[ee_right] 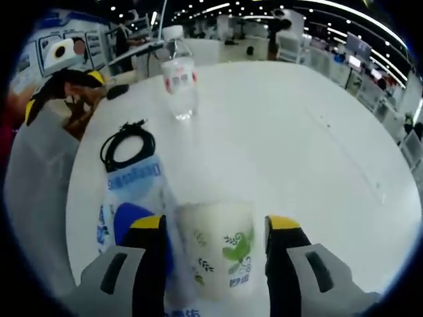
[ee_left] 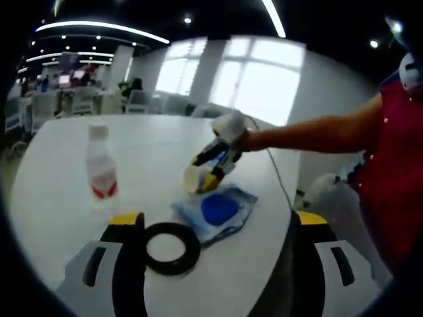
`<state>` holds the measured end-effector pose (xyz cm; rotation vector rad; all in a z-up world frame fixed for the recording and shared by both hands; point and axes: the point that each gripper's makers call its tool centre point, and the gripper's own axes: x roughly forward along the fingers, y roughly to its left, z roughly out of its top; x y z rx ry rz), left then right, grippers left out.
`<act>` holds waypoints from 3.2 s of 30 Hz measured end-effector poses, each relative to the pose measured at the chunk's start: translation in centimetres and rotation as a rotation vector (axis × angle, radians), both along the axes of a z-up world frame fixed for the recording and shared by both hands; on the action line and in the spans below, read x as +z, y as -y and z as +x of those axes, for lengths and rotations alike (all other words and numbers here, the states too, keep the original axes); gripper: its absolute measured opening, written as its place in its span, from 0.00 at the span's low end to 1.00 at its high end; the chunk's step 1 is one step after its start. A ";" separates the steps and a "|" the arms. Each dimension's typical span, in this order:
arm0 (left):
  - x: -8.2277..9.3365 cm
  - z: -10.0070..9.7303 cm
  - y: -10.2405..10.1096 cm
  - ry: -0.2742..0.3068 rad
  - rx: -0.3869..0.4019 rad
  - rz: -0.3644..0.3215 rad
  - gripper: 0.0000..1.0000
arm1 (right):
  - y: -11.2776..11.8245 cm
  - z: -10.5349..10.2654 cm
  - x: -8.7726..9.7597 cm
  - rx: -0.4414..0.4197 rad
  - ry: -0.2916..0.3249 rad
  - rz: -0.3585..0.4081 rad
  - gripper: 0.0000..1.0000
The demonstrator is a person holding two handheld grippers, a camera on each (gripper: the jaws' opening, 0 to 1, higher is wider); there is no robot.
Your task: Arrange the tabletop items into an orderly group along one side of the table until the central work area is clear of visible clutter.
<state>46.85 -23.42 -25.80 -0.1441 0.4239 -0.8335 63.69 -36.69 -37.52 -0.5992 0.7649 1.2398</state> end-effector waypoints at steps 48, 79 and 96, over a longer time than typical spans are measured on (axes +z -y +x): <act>1.4 1.2 1.2 0.015 -0.035 -0.020 0.85 | -0.8 1.5 4.4 -0.078 -0.019 0.111 0.44; 2.9 1.3 -0.1 0.030 0.038 -0.088 0.85 | -11.2 1.4 10.6 -0.006 0.116 0.692 0.41; 1.6 1.4 -1.2 -0.005 0.103 -0.078 0.85 | -14.9 1.6 6.9 0.051 0.057 0.741 0.40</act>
